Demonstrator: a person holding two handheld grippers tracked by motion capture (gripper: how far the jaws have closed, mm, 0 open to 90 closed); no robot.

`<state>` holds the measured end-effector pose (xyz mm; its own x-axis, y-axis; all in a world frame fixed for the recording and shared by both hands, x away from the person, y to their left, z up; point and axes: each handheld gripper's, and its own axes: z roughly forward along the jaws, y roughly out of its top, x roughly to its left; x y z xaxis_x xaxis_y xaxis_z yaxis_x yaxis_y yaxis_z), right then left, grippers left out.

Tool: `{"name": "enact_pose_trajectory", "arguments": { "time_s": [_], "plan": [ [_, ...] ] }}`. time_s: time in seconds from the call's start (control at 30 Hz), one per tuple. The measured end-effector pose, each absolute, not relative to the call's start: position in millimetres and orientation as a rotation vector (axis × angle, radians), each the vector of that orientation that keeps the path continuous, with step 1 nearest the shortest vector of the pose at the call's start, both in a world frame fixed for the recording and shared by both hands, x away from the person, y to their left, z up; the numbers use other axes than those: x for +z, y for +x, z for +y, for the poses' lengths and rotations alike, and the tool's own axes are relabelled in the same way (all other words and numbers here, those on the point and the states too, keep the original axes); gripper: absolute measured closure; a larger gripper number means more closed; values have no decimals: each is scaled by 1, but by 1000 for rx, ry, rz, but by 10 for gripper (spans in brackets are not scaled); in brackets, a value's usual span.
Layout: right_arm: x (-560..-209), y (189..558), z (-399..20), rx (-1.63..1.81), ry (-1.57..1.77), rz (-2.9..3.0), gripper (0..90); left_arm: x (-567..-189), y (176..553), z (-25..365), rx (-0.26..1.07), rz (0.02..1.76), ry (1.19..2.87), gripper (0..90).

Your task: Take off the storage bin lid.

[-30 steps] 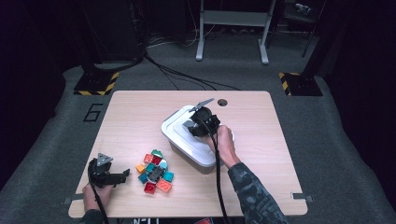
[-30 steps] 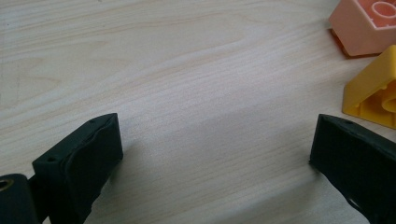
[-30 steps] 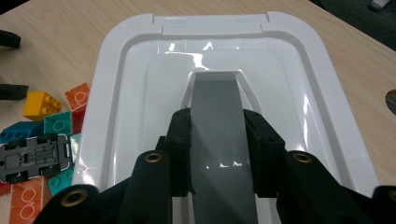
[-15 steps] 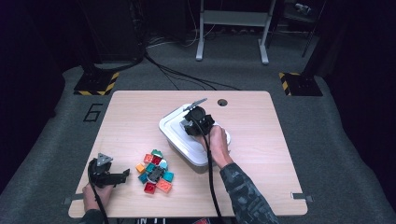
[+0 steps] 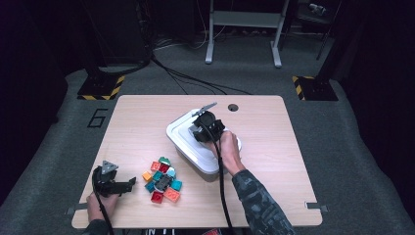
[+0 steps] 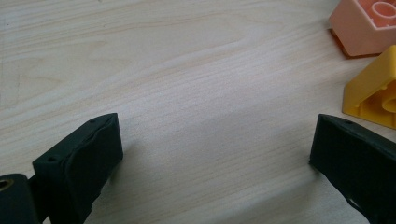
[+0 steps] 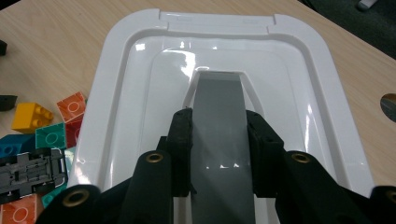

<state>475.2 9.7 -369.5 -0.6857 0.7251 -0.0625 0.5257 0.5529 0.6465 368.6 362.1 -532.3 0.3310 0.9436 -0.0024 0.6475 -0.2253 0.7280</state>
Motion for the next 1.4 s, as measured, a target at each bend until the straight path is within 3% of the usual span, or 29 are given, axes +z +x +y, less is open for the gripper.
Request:
{"name": "enact_pose_trajectory", "arguments": {
  "time_s": [0.77,1.4],
  "plan": [
    [-335,470,-4,947,1007,2430,668,-532,368,362,593,1391,1970,27],
    [-310,471,-49,964,1028,2328,667,-532,369,362,599,1385,1968,30]
  ]
}}
